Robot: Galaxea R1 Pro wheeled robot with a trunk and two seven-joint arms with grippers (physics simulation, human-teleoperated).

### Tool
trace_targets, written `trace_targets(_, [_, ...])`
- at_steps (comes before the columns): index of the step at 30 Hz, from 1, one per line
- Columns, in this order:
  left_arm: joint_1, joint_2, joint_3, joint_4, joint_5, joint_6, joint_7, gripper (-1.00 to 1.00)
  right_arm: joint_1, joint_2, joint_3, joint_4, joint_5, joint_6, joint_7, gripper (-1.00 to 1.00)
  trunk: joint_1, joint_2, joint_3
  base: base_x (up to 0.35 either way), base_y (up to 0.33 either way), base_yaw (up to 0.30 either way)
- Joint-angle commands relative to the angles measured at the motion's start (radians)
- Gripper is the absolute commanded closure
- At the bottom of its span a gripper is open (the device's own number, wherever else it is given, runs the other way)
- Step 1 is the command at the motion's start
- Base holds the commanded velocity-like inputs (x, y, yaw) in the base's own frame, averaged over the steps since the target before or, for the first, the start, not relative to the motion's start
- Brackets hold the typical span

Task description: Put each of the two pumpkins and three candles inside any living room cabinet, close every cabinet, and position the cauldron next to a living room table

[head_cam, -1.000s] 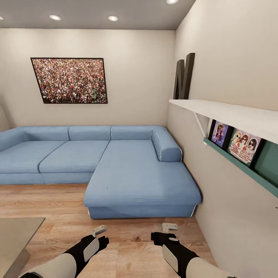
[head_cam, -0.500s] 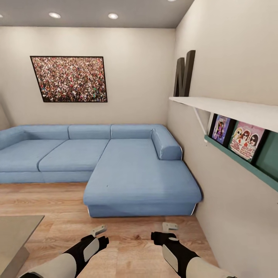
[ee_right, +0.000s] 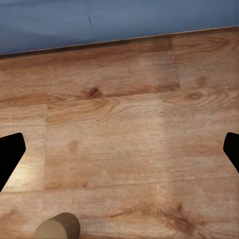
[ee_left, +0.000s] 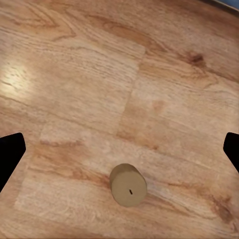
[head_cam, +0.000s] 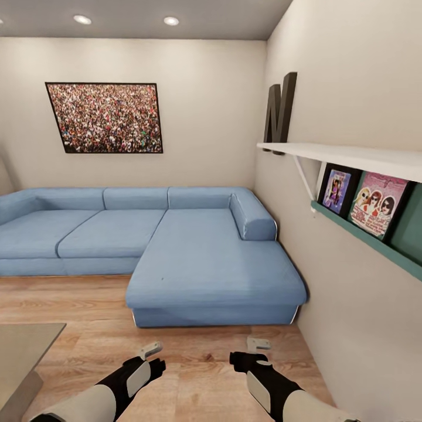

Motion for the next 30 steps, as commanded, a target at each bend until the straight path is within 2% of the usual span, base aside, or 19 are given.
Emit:
trace_targets(1, [0.0,0.0,-0.008,-0.002,0.008,0.004,0.005,-1.0,-0.001,-0.001,0.009,-0.002,-0.007,0.003,-0.006,-1.0,0.004,-0.008,-0.004,0.0,0.0,0.0])
trace_targets(9, [0.0,0.0,-0.008,-0.002,0.01,0.019,-0.072,-1.0,-0.001,-0.004,0.008,-0.002,-0.007,0.003,-0.006,-1.0,0.035,-0.064,-0.029,0.0,0.0,0.0])
trace_targets(14, [0.0,0.0,-0.008,-0.002,0.011,0.03,-0.076,-1.0,-0.001,-0.004,0.007,-0.002,-0.007,0.003,-0.008,-1.0,0.054,-0.099,-0.045,0.0,0.0,0.0])
trace_targets(20, [0.0,0.002,-0.008,-0.002,0.01,0.086,-0.073,-1.0,-0.001,-0.004,0.008,-0.002,-0.007,0.003,-0.008,-1.0,0.077,-0.141,-0.064,0.0,0.0,0.0])
trace_targets(30, [0.0,0.002,-0.008,-0.002,0.01,0.096,-0.072,-1.0,-0.001,-0.004,0.007,-0.002,-0.007,0.003,-0.008,-1.0,0.115,-0.211,-0.095,0.0,0.0,0.0])
